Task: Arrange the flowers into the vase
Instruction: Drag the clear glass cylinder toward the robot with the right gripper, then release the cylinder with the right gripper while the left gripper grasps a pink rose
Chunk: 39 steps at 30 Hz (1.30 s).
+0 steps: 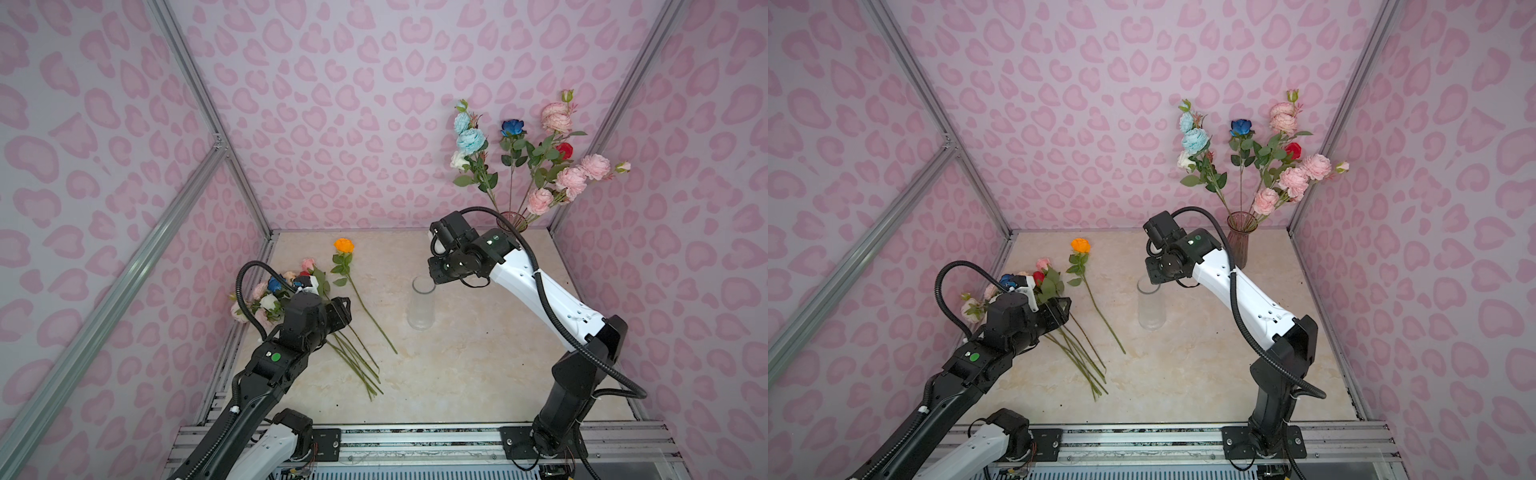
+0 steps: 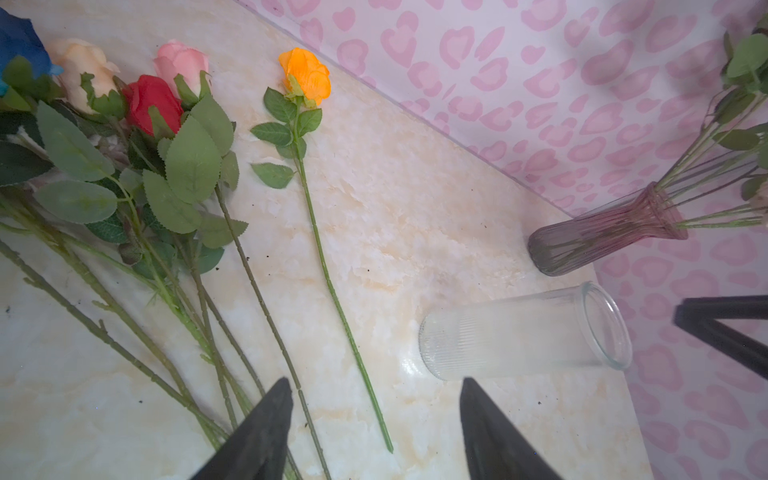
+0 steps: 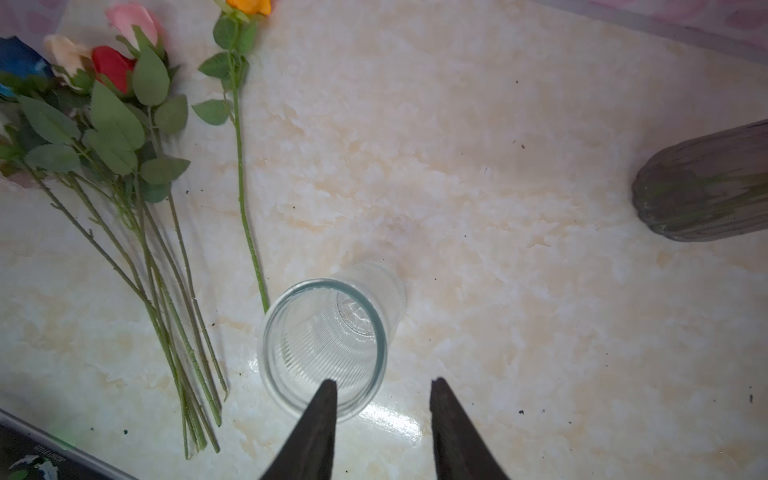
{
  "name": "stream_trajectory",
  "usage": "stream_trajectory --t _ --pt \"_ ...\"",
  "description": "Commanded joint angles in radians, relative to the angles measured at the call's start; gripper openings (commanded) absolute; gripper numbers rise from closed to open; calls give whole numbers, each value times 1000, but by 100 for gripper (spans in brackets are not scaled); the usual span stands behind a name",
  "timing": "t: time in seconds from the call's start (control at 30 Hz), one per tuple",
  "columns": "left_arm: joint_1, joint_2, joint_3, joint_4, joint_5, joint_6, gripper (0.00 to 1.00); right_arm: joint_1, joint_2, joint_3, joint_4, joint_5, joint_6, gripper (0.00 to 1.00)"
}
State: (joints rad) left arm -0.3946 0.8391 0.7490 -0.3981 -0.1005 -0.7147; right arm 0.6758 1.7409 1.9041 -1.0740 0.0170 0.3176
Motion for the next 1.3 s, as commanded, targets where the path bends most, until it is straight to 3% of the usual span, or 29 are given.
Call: stream_trajectory --t 0.0,0.1,0.23,0.33,0.43,0.53,0.6,0.83,1.1,1.27 --pt "3 76 -3 27 -62 -44 65 32 -69 -11 61 45 -7 39" --pt "15 196 8 27 -59 -78 63 84 -189 -122 162 105 -17 39" --pt "42 356 24 45 -37 -126 61 145 -397 -392 366 153 -26 39" --pt "54 441 26 63 -40 -137 61 152 -553 -609 500 147 10 39" --pt "59 527 49 66 -54 -126 61 153 -658 -718 528 170 23 39" --pt "61 630 86 77 -49 -117 59 151 -727 -788 538 196 33 38" --pt "59 680 97 85 -61 -138 51 149 -754 -814 544 195 32 38" --pt "59 763 100 141 -80 -127 41 140 -878 -907 590 256 36 35" --pt "44 880 214 74 -67 -16 4 121 -924 -925 603 221 43 33" --pt "3 793 251 14 -131 14 3 114 -950 -935 620 186 54 33"
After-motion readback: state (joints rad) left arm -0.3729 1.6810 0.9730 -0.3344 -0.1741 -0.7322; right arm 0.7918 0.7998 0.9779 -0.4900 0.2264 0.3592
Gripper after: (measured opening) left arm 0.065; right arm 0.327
